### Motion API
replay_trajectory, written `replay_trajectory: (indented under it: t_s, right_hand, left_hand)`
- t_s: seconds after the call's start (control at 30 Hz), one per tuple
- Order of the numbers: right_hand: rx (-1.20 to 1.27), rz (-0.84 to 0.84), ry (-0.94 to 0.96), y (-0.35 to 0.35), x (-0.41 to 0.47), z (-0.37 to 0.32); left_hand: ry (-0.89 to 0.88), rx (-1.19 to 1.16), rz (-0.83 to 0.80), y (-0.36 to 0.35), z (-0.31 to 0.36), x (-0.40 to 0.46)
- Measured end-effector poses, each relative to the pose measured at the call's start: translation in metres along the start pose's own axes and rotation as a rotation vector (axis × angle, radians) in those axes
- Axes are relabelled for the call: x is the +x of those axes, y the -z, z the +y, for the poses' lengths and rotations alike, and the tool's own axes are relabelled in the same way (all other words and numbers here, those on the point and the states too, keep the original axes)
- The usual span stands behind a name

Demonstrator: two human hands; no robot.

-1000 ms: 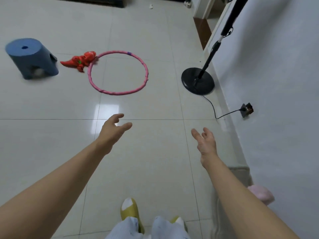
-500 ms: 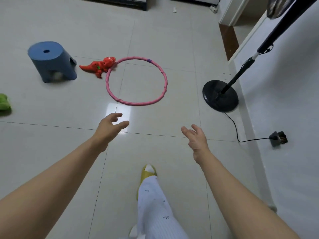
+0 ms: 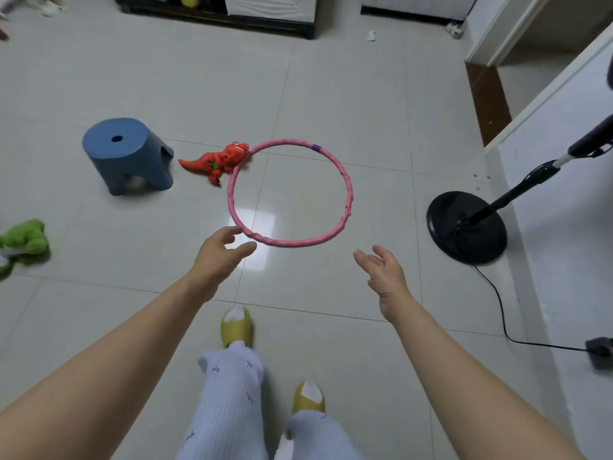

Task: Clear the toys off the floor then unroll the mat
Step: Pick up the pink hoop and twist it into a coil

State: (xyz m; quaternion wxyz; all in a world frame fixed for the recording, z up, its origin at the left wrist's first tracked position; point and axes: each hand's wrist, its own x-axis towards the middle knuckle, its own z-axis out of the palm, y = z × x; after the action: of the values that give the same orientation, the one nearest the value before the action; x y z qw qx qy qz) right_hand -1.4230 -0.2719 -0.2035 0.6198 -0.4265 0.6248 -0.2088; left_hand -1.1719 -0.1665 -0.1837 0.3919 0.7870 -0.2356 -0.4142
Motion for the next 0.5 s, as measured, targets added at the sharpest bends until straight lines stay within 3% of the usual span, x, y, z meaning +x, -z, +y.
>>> replay_trajectory:
  t_s: [0.3, 0.5]
  right_hand:
    - [0.017, 0.133, -0.109, -0.077, 0.104, -0.053]
    - [0.038, 0.099, -0.145, -0.151, 0.175, -0.074]
  left_hand:
    - [0.020, 0.057, -0.132, 0.029, 0.030, 0.168]
    - [0.074, 0.176, -0.180, 0.051, 0.022, 0.272]
